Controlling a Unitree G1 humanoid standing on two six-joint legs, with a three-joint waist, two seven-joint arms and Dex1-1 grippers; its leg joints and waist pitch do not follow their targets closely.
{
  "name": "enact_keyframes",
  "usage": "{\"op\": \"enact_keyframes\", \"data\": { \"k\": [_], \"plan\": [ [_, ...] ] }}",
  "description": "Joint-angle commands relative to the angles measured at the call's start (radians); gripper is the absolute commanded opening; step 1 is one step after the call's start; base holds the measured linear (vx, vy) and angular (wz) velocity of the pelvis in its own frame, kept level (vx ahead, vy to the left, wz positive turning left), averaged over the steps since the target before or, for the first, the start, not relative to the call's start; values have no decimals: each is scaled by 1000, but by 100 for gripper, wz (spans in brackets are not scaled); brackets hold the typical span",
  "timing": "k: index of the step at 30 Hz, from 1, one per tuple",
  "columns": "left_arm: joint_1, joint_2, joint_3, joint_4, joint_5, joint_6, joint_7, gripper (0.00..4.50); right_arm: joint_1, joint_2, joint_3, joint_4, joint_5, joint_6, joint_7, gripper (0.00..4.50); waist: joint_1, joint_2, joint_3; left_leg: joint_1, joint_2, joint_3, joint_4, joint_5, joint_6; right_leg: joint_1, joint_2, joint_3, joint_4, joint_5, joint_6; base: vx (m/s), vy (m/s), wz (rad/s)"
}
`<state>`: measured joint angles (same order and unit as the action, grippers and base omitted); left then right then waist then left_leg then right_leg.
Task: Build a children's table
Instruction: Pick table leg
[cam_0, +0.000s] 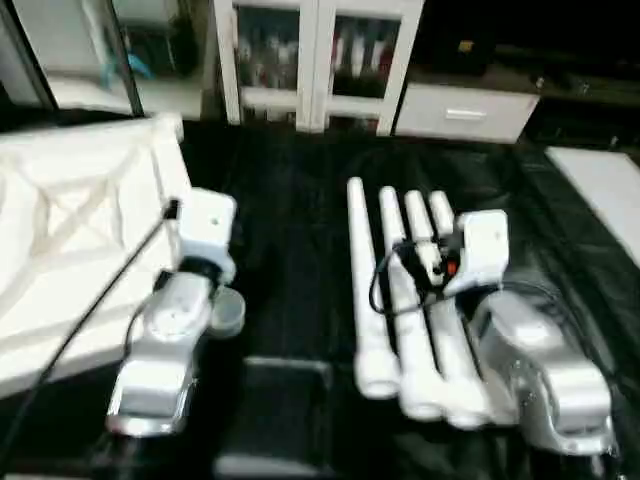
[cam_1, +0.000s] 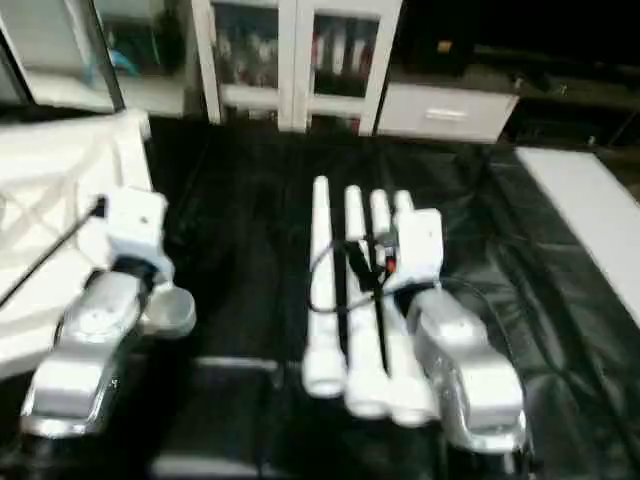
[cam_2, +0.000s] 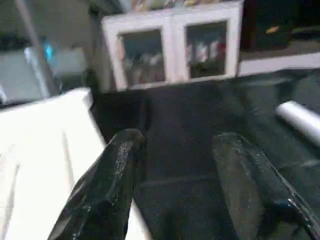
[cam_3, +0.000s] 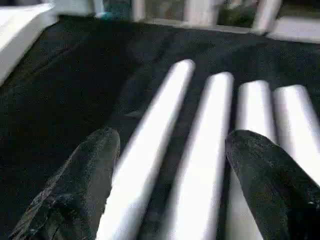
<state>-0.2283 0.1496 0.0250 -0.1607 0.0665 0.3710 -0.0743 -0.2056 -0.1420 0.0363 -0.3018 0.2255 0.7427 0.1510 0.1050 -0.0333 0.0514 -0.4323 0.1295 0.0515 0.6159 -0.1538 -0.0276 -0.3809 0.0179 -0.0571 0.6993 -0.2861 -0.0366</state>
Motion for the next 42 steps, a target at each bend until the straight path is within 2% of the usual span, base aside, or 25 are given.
{"op": "enact_keyframes", "data": {
  "k": [1,2,3,4,6,7,8,9,10,14,18,21,23,24,25,28,29,31,32,35,37,39,40,41,42],
  "plan": [
    [-15,-8,-20,2,-9,-5,-5,264,4,-20,-17,-14,2,17,10,369,-25,5,-80,105,104,-62,-20,507,557,-63,-183,88,-40,230,64,-7,116,-1],
    [-16,-9,-29,1,-3,-3,0,264,1,-24,-22,-9,-9,29,-1,369,-10,-30,-75,18,25,3,32,360,468,-9,-224,121,-101,344,102,-34,172,1],
    [-16,-10,-36,-4,-4,3,-3,264,-8,-23,-27,-2,-18,44,-16,369,21,-41,-68,-68,22,-4,136,-67,246,49,-386,193,-163,430,204,-11,87,1],
    [-10,-14,-36,-11,-9,2,-4,264,-13,-17,-35,-4,-6,47,-16,369,14,-34,-63,-62,46,-36,178,-219,52,42,-415,180,-169,310,136,-51,183,-8],
    [-4,-19,-34,-12,-10,2,0,264,-17,-17,-34,-8,2,48,-9,369,3,-23,-39,-25,25,-16,109,-205,-61,70,-314,83,-195,-52,-50,-86,312,-34],
    [-2,-20,-37,3,14,-9,24,264,-15,-28,-23,-8,-8,40,-2,369,6,-12,-45,-2,36,-9,68,-178,-32,84,-298,75,-208,-171,-111,-60,302,-27],
    [-4,-17,-46,14,47,-9,47,264,-13,-38,-16,-4,-18,35,1,369,-9,26,-62,30,56,-3,-36,-107,74,101,-208,44,-177,-191,-177,-59,295,7],
    [-5,-21,-43,17,44,-2,50,264,-13,-40,-15,-3,-20,35,1,369,-55,64,-66,126,67,-10,-86,-179,177,5,-67,-31,-73,-149,-123,-55,278,12],
    [-9,-35,-35,24,41,12,60,264,-14,-45,-18,1,-18,32,7,369,-83,65,-61,113,79,-34,-97,-160,157,-11,-58,-32,-12,-53,-68,-55,278,12],
    [-9,-36,-47,21,58,10,67,264,-21,-61,-16,7,-11,22,27,369,-69,68,-71,114,193,-111,-123,-147,-176,-12,-98,2,-18,5,13,-78,191,4],
    [-9,-43,-57,13,66,17,84,264,-24,-66,-18,8,-11,24,34,369,-54,48,-67,71,198,-105,-179,-489,-62,-22,-84,4,56,-94,36,-126,18,3],
    [-10,-48,-68,5,85,29,100,264,-34,-76,-18,25,-16,21,43,369,-50,11,-72,74,148,-101,-199,-650,11,5,-105,28,-9,-95,-57,-138,-143,-4],
    [-17,-64,-58,1,74,30,104,264,-50,-85,-18,40,-15,21,53,369,-44,-26,-60,30,36,-18,-97,-606,-12,22,-177,50,-170,-274,-240,-142,-216,-7],
    [-18,-66,-56,1,73,30,105,264,-51,-86,-18,41,-14,21,53,369,-10,-65,-63,11,-18,75,152,-304,49,49,-260,72,-251,-504,-275,-53,-101,0],
    [-23,-69,-52,-1,72,27,107,264,-58,-90,-19,49,-15,19,56,369,1,-61,-41,-40,-26,74,165,-152,53,64,-249,73,-228,-491,-143,-87,-204,-16],
    [-26,-55,-59,2,80,22,94,264,-62,-93,-18,57,-20,11,59,369,18,-40,-53,26,34,50,17,-145,46,77,-247,45,-221,-469,95,-103,-164,-21],
    [-26,-54,-54,4,53,37,66,264,-60,-91,-17,57,-19,8,59,369,10,-22,-58,50,74,32,-44,-174,76,58,-198,6,-210,-375,129,-97,-73,-3],
    [-28,-55,-45,4,47,34,67,264,-56,-87,-17,55,-15,5,59,369,-1,5,-71,95,152,-1,-75,-234,68,45,-183,-8,-189,-221,93,-35,-25,1],
    [-28,-55,-39,3,45,30,70,264,-53,-84,-17,53,-13,3,59,369,-10,8,-60,81,179,-6,-103,-318,61,59,-205,2,-162,-78,20,0,0,0],
    [-32,-51,-28,-1,48,28,69,264,-43,-79,-15,48,-4,1,59,369,10,-2,-25,57,80,6,-86,-508,-15,94,-261,-45,-220,-580,18,-55,-18,17],
    [-35,-45,-28,2,49,28,69,264,-37,-79,-2,45,-8,0,65,369,-22,-6,-5,145,56,48,77,-430,-13,77,-321,-178,-354,-966,57,-24,44,47],
    [-34,-42,-30,0,46,30,69,264,-35,-71,-5,44,-10,3,65,369,-39,54,5,32,109,45,-46,-617,-4,221,-251,-231,-224,-796,73,104,105,40],
    [-33,-41,-31,-1,45,30,67,264,-33,-62,-13,43,-1,10,64,369,-29,73,-21,96,137,30,-143,-904,-62,144,-73,-128,-3,-337,39,175,103,44],
    [-33,-40,-32,-1,44,31,65,264,-33,-60,-15,42,-1,14,61,369,-60,56,-33,210,181,-20,-154,-929,-47,65,-89,-85,-12,-231,21,200,9,32],
    [-32,-40,-35,-2,44,31,62,264,-33,-62,-13,41,-9,18,55,369,-64,34,-17,226,193,-58,-151,-1035,-66,49,-131,-34,-14,-233,-11,121,-30,5]
  ]
}}
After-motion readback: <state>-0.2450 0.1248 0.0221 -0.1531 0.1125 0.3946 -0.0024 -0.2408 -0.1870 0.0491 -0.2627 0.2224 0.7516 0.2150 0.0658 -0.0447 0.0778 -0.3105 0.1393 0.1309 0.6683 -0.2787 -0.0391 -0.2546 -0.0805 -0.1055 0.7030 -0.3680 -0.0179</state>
